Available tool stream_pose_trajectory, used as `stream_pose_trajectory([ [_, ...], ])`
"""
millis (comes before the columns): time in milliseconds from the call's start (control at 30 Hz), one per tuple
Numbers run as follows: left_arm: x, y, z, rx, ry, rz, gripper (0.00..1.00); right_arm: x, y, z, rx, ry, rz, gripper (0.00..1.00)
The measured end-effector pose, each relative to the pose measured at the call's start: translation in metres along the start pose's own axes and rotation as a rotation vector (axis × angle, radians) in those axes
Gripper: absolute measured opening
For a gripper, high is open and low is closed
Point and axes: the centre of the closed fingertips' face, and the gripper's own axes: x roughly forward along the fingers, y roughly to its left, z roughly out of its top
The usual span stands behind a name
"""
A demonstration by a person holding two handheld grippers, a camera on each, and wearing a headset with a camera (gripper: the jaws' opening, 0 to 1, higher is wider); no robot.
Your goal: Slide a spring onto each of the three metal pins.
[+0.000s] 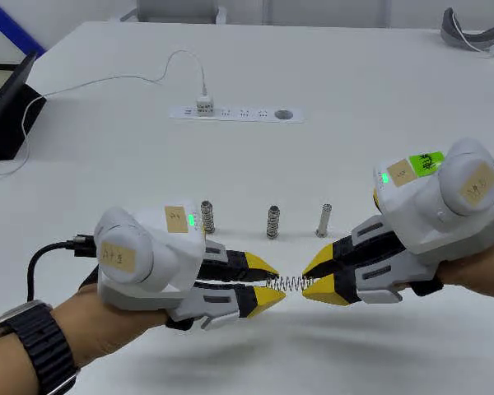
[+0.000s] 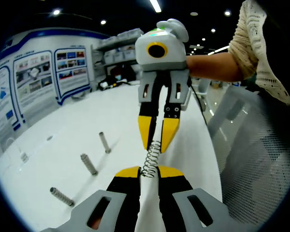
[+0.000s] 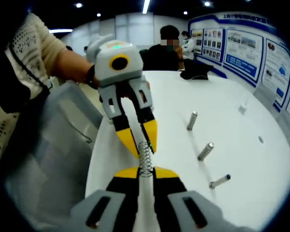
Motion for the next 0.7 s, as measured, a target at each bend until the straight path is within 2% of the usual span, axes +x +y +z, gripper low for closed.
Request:
stream_pose_trajectory([
  [700,-0.006,0.002,0.007,0.013,-0.021,0.003,0.11,-0.011,0.005,0.043,-0.07,-0.035,-0.022,0.12],
])
